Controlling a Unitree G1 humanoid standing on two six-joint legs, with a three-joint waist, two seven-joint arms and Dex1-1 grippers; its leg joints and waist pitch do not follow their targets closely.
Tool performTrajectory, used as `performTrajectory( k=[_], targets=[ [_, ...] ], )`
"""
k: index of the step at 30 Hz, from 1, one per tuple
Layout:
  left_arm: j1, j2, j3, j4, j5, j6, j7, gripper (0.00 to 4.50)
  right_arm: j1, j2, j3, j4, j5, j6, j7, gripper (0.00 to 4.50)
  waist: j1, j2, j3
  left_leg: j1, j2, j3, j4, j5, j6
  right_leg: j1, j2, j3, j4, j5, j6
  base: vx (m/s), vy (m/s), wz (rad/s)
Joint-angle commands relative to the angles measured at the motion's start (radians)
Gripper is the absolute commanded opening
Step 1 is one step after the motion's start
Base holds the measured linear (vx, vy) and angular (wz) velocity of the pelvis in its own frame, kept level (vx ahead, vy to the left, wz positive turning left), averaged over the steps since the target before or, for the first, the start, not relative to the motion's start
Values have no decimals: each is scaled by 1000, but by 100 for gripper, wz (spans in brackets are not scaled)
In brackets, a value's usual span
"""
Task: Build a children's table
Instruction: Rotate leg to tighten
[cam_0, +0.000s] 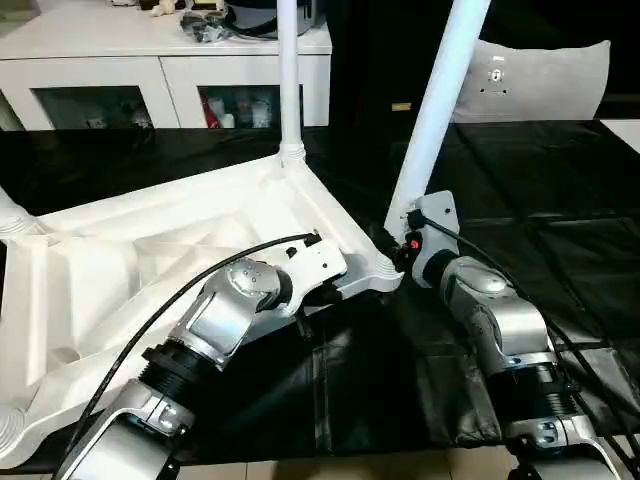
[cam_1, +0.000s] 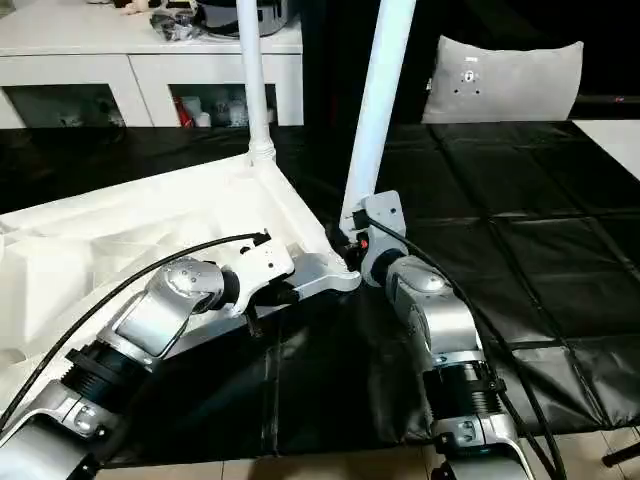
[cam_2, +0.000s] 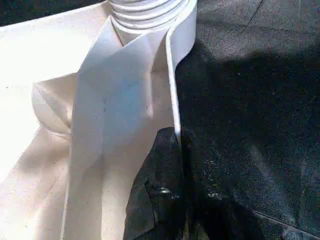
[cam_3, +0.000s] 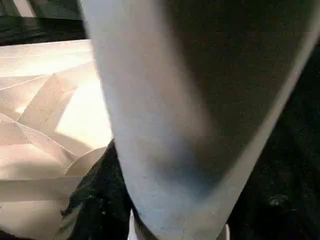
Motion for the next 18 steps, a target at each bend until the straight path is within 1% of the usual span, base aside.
performTrajectory(
  k=[1,2,3,4,5,6,7,8,9,10,11,12,14,15,16,17,18],
  targets=[
    [9,7,-26,17,8,-34,-13,0,54,4,13,133,-10,56,-6,267,7,7,-22,7,85,-48,-87,-386,-49,-4,-104,61,-97,-320,-169,0,0,0],
    [12,7,-16,32,0,-67,-9,0,61,1,12,126,-6,45,5,267,8,5,-23,8,85,-47,-86,-380,-46,-4,-105,61,-97,-312,-175,0,0,0],
    [15,7,-7,54,-9,-99,-5,0,76,-7,11,107,4,21,35,283,13,5,-25,8,84,-44,-82,-362,-40,-3,-106,63,-99,-292,-178,0,0,0],
    [16,7,-5,58,-11,-105,-4,0,80,-9,11,102,7,16,41,283,15,5,-27,5,86,-45,-82,-342,-38,2,-107,63,-94,-265,-181,0,0,0],
    [17,7,-2,66,-13,-115,-4,0,83,-11,11,98,9,8,51,297,19,6,-30,4,86,-42,-80,-305,-27,5,-103,61,-88,-197,-191,0,0,0],
    [18,7,-1,69,-15,-119,-5,0,87,-13,10,92,10,7,55,309,19,5,-30,3,87,-41,-80,-287,-23,6,-103,60,-85,-165,-196,0,0,0],
    [20,8,1,75,-19,-127,-8,0,93,-18,10,83,12,5,61,309,21,7,-31,2,86,-40,-78,-257,-15,10,-100,58,-80,-114,-208,0,0,0],
    [23,10,2,89,-25,-163,-14,0,106,-28,9,65,20,-7,83,319,24,6,-33,1,86,-37,-75,-232,-8,12,-102,58,-76,-70,-220,0,0,0],
    [25,12,7,104,-32,-187,-17,0,127,-46,11,34,31,-28,121,333,29,10,-32,-2,83,-36,-72,-217,4,16,-103,57,-78,-52,-224,0,0,0],
    [27,16,7,115,-36,-212,-23,0,145,-63,14,4,42,-46,158,345,36,4,-34,1,86,-35,-69,-207,16,19,-104,58,-76,-30,-221,0,0,0],
    [27,16,7,115,-36,-212,-23,0,145,-63,14,4,42,-46,158,352,38,4,-36,1,87,-35,-68,-194,21,21,-104,57,-72,-13,-223,0,0,0],
    [27,16,7,115,-36,-212,-23,0,145,-63,14,4,42,-46,158,352,38,6,-36,-3,85,-34,-66,-166,31,22,-104,55,-68,13,-233,0,0,0],
    [29,30,2,133,-41,-240,-46,0,189,-109,21,-60,62,-84,242,352,39,6,-34,-5,86,-35,-66,-162,42,23,-104,52,-70,9,-231,0,0,0],
    [29,30,2,133,-41,-240,-46,0,189,-109,21,-60,62,-84,242,362,43,6,-34,-2,88,-34,-63,-168,48,23,-106,54,-70,1,-229,0,0,0],
    [30,38,-1,140,-41,-251,-58,0,209,-133,20,-82,69,-113,280,370,43,6,-34,-6,86,-35,-65,-163,50,25,-105,52,-69,-6,-230,0,0,0],
    [30,43,-2,146,-41,-258,-64,0,221,-148,18,-94,72,-134,303,387,45,6,-34,-4,87,-35,-65,-167,50,24,-105,51,-71,-18,-227,0,0,0],
    [30,46,-3,146,-41,-260,-68,0,223,-153,13,-97,75,-138,309,390,45,5,-34,-3,88,-35,-65,-172,50,24,-105,51,-71,-30,-228,0,0,0]
  ],
)
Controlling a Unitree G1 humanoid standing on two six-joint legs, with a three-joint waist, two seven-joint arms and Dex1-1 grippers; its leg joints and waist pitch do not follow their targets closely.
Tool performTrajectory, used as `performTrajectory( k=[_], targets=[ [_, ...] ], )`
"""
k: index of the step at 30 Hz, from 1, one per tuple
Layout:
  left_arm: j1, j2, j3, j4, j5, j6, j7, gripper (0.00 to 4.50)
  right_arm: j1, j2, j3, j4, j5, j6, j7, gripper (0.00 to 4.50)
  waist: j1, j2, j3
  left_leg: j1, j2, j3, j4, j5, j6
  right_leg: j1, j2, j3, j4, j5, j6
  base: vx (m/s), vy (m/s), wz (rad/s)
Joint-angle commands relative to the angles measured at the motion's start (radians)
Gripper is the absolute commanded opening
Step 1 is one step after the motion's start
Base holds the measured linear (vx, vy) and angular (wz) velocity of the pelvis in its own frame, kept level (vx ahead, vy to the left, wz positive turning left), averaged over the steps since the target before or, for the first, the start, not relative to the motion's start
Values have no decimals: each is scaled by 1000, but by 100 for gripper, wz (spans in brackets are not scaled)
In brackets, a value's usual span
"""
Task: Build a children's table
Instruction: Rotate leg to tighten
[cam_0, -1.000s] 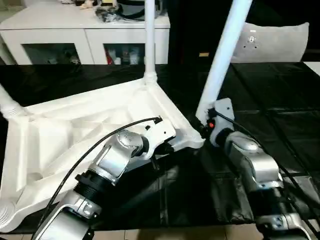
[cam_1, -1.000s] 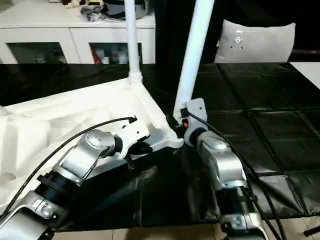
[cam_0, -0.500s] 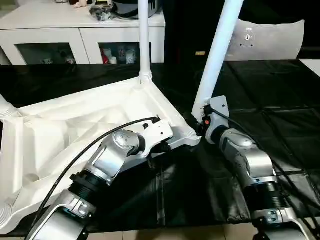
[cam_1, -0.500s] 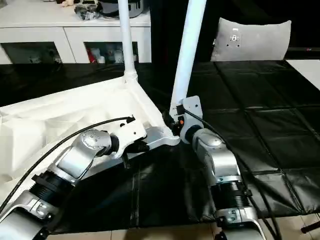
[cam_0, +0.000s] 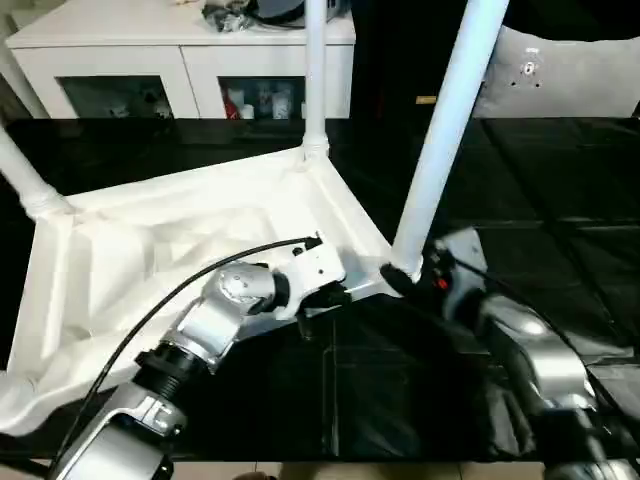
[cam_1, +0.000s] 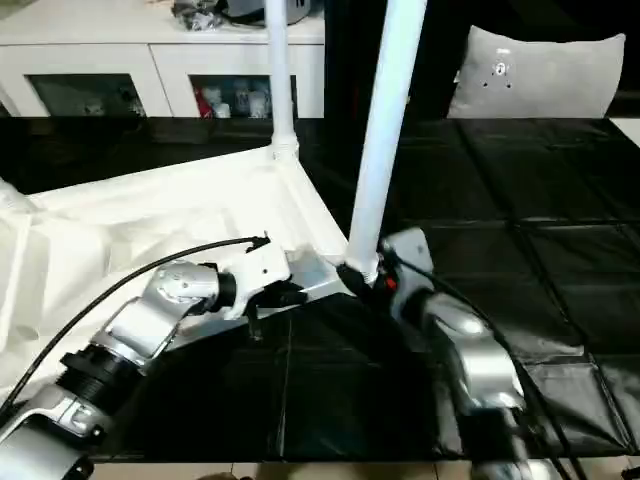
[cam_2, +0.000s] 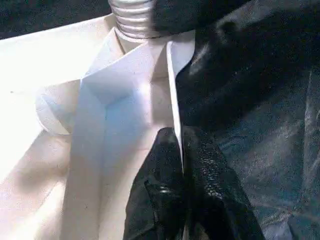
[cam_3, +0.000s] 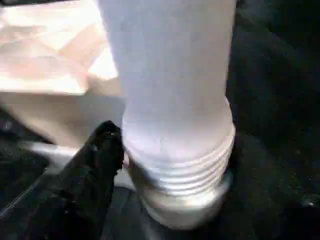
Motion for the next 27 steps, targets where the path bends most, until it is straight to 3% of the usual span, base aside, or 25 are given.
performTrajectory(
  k=[1,5,6,10,11,13,16,20,24,25,27],
  targets=[
    [20,29,-26,47,27,-4,-32,0,16,-17,7,-32,31,-29,61,397,2,-5,-40,3,86,-35,-62,-176,55,28,-105,55,-71,-45,-227,0,0,0],
    [8,70,-55,77,28,-92,-103,0,34,-99,-37,-52,73,-64,177,435,1,-4,-43,2,83,-35,-54,-156,73,31,-104,53,-70,-20,-237,0,0,0],
    [4,79,-64,90,30,-118,-124,0,36,-125,-38,-55,81,-68,216,441,2,-5,-45,0,84,-35,-51,-130,83,34,-104,54,-63,22,-240,0,0,0],
    [-3,95,-79,109,39,-162,-156,0,40,-170,-26,-65,85,-71,280,446,9,-4,-54,-5,82,-33,-36,-56,127,33,-100,48,-44,164,-254,0,0,0],
    [-11,111,-98,126,47,-209,-192,0,39,-219,4,-66,74,-83,357,446,14,-6,-54,-7,81,-33,-33,-57,137,32,-99,45,-43,171,-258,0,0,0],
    [-15,118,-109,132,46,-233,-219,0,27,-238,18,-54,67,-90,391,446,20,-4,-51,-6,85,-31,-34,-74,139,30,-100,44,-44,140,-259,0,0,0],
    [-15,123,-115,130,42,-247,-241,0,12,-241,27,-37,70,-94,412,446,23,-3,-49,-2,89,-31,-37,-115,118,25,-102,45,-48,59,-267,0,0,0],
    [-32,127,-126,142,20,-301,-318,0,-35,-269,105,25,43,-122,526,446,29,-5,-47,0,88,-30,-38,-139,94,24,-103,46,-52,-21,-270,0,0,0],
    [-41,127,-133,153,13,-325,-357,0,-67,-255,116,76,38,-137,549,446,40,-6,-52,0,89,-29,-33,-111,96,22,-104,47,-43,26,-275,0,0,0],
    [-42,127,-133,153,12,-326,-361,0,-71,-252,116,81,36,-142,549,420,41,-5,-52,0,89,-29,-33,-108,97,22,-104,46,-41,33,-277,0,0,0],
    [-42,127,-138,150,10,-331,-378,0,-88,-241,118,103,35,-151,553,412,45,-7,-54,-2,88,-29,-30,-92,106,22,-104,46,-37,64,-279,0,0,0]
  ],
)
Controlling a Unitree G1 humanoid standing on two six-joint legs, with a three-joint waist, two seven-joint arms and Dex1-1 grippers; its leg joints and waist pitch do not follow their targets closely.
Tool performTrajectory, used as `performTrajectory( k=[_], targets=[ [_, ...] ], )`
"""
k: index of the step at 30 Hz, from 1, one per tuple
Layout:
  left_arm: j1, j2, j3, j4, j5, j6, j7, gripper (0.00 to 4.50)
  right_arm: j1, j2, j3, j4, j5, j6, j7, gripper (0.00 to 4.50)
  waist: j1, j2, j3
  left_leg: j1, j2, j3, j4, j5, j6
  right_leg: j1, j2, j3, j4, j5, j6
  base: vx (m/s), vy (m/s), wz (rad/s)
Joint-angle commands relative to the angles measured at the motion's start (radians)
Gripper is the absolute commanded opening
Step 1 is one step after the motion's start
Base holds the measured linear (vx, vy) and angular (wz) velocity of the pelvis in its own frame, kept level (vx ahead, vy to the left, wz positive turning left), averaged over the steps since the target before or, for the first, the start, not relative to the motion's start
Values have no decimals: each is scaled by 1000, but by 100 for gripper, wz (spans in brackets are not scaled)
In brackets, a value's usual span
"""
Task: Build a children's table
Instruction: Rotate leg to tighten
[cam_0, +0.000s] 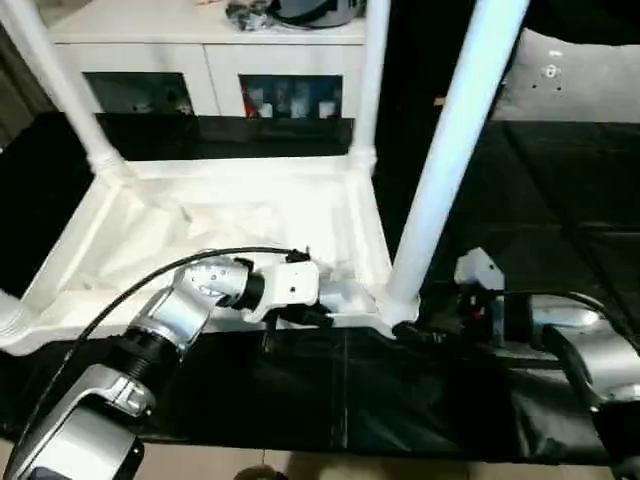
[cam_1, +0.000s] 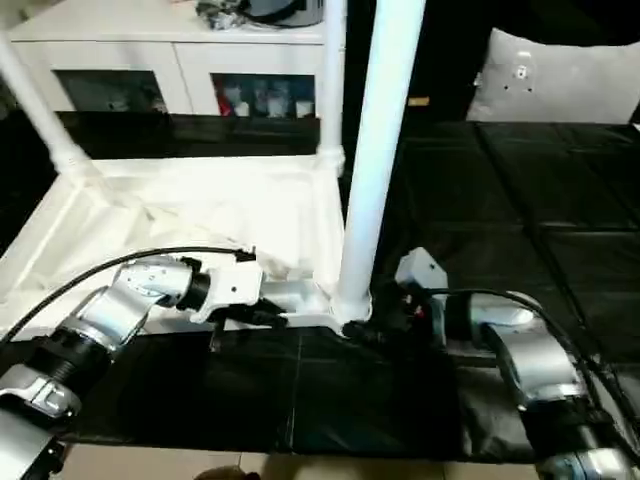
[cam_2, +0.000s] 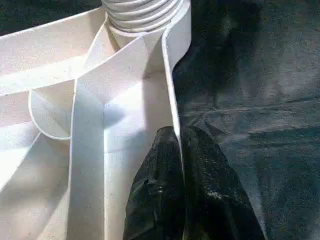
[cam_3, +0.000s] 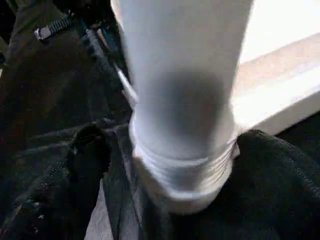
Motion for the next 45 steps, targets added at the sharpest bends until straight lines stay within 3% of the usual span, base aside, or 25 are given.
performTrajectory(
  k=[1,13,20,23,26,28,29,31,33,35,37,40,44,45],
  targets=[
    [16,5,-85,22,35,-9,-67,0,-17,3,5,15,-3,-17,11,406,-1,-13,-56,11,85,-29,-54,-95,101,35,-103,47,-58,63,-277,0,0,0],
    [8,-1,-83,47,40,-31,-99,0,-40,12,14,60,20,-15,75,288,6,-16,-59,11,86,-29,-51,-97,98,35,-103,46,-56,52,-273,0,0,0],
    [9,-5,-81,55,40,-21,-105,0,-15,21,9,49,44,19,96,273,9,-14,-60,12,86,-28,-49,-91,106,35,-102,45,-55,65,-277,0,0,0],
    [15,-10,-70,45,44,44,-75,0,9,37,1,15,73,75,73,272,13,-15,-58,14,88,-28,-51,-101,101,33,-102,46,-57,40,-274,0,0,0],
    [22,-42,-37,29,22,141,-18,0,18,66,0,-6,56,149,-21,272,15,-15,-53,17,88,-27,-55,-122,82,31,-102,48,-62,-18,-269,0,0,0],
    [30,-78,-8,3,3,231,41,0,19,112,-6,-12,21,182,-142,270,11,-15,-45,18,85,-30,-62,-167,55,26,-104,49,-74,-119,-258,0,0,0],
    [34,-97,2,-13,-4,274,69,0,14,145,-22,-7,14,187,-210,270,7,-10,-41,23,85,-31,-67,-222,28,23,-107,52,-83,-214,-246,0,0,0],
    [38,-137,19,-33,-14,342,123,0,-5,211,-61,10,13,216,-345,270,-9,-15,-36,26,81,-39,-76,-297,-16,20,-111,55,-97,-371,-206,0,0,0],
    [33,-172,33,-34,-12,389,176,0,-16,247,-81,16,6,233,-422,270,-25,-14,-37,21,80,-44,-81,-310,-30,22,-109,53,-99,-404,-178,0,0,0],
    [14,-222,52,-16,6,449,271,0,-29,285,-102,25,-12,251,-511,270,-37,-12,-35,28,80,-44,-82,-341,-38,14,-105,55,-103,-401,-176,0,0,0],
    [-2,-254,63,3,21,484,332,0,-36,306,-111,31,-26,254,-559,270,-44,-13,-38,25,78,-44,-82,-328,-38,18,-106,56,-103,-371,-181,0,0,0],
    [-13,-300,62,7,54,520,409,0,-24,342,-114,14,-46,262,-624,270,-46,-12,-42,18,78,-39,-79,-265,-9,21,-103,56,-102,-265,-190,0,0,0],
    [1,-281,43,-14,70,511,393,0,-13,337,-118,12,-45,236,-617,270,-44,-13,-44,16,77,-38,-77,-253,11,22,-104,56,-103,-245,-187,0,0,0],
    [6,-271,36,-21,77,509,387,0,-8,330,-116,12,-45,224,-606,305,-44,-13,-43,14,77,-38,-77,-245,13,24,-104,56,-102,-238,-187,0,0,0]
  ],
)
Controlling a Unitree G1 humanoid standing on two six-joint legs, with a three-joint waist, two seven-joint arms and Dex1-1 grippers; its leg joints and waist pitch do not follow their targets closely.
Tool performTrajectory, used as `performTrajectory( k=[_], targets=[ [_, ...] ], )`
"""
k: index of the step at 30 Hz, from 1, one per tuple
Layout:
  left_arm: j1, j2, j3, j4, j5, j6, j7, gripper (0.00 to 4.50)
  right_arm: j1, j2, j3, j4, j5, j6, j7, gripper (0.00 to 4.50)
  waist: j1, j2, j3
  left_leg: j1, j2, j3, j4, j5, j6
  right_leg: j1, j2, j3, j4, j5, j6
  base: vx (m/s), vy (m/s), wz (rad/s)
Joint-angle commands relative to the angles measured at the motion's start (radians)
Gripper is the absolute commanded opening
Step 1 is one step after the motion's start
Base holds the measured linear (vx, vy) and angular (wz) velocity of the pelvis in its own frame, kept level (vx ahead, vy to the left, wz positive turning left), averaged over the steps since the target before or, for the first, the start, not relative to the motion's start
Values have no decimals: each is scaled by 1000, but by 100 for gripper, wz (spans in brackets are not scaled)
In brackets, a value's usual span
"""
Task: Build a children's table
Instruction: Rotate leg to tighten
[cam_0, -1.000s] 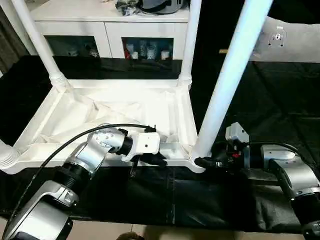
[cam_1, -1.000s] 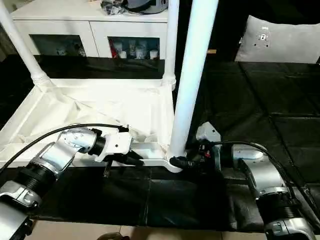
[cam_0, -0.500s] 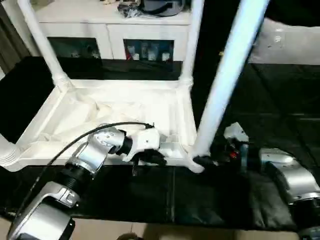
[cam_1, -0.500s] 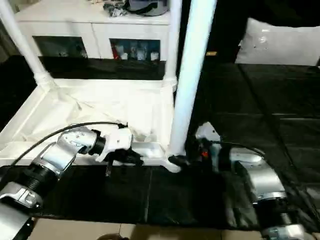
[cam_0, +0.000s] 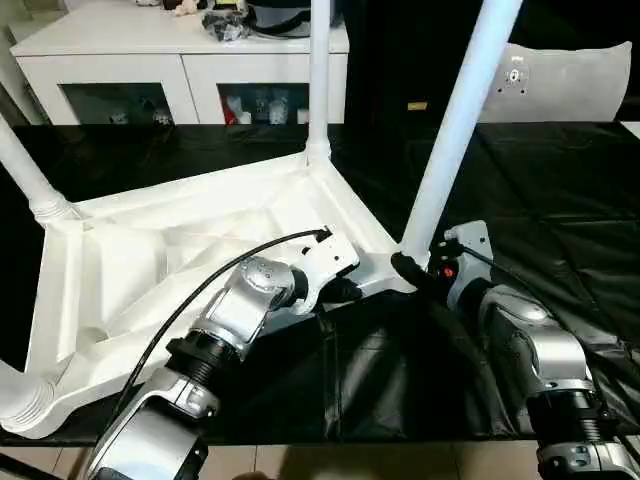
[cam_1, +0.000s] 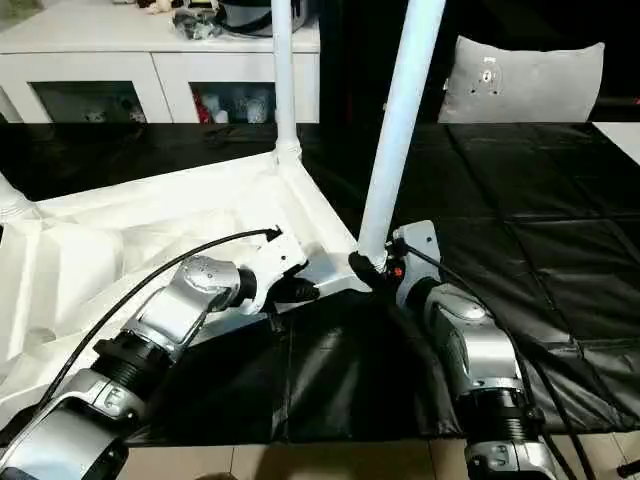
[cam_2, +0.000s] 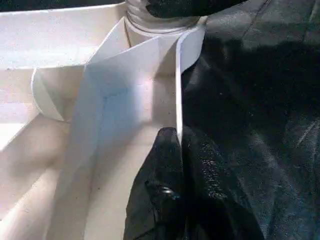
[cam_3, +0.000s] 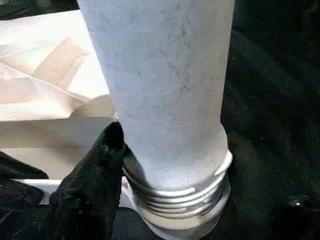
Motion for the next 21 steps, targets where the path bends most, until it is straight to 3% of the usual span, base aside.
performTrajectory(
  k=[1,4,7,11,14,15,16,21],
  targets=[
    [24,3,-53,11,35,13,7,0,24,22,53,8,7,2,43,305,2,-4,-39,9,77,-40,-83,-247,20,21,-104,53,-99,-251,-180,0,0,0],
    [30,37,-51,25,42,-22,10,0,49,6,21,-17,49,-24,96,342,2,-5,-39,10,78,-38,-84,-258,23,20,-103,53,-100,-247,-180,0,0,0],
    [38,59,-50,31,42,-82,-5,0,83,-44,32,-63,66,-53,184,383,7,-6,-42,8,79,-38,-81,-225,35,24,-102,53,-94,-180,-190,0,0,0],
    [46,87,-54,28,32,-140,-52,0,109,-128,34,-69,68,-106,298,421,16,-11,-46,2,76,-34,-72,-166,74,33,-102,50,-84,-62,-210,0,0,0],
    [49,100,-62,25,22,-152,-83,0,105,-155,17,-57,76,-115,323,437,11,-12,-43,3,76,-33,-72,-175,79,32,-102,47,-88,-111,-218,0,0,0],
    [57,123,-79,19,14,-205,-135,0,100,-190,7,-52,82,-131,368,444,13,-5,-41,4,76,-34,-73,-189,75,29,-104,48,-93,-152,-218,0,0,0],
    [60,136,-88,17,13,-239,-158,0,96,-207,6,-49,81,-140,387,444,13,-7,-40,5,77,-34,-73,-197,74,30,-103,48,-96,-171,-214,0,0,0],
    [56,201,-125,38,5,-350,-294,0,75,-289,34,-37,61,-225,504,444,18,-5,-44,7,81,-31,-70,-165,81,28,-99,47,-83,-104,-226,0,0,0]
  ],
)
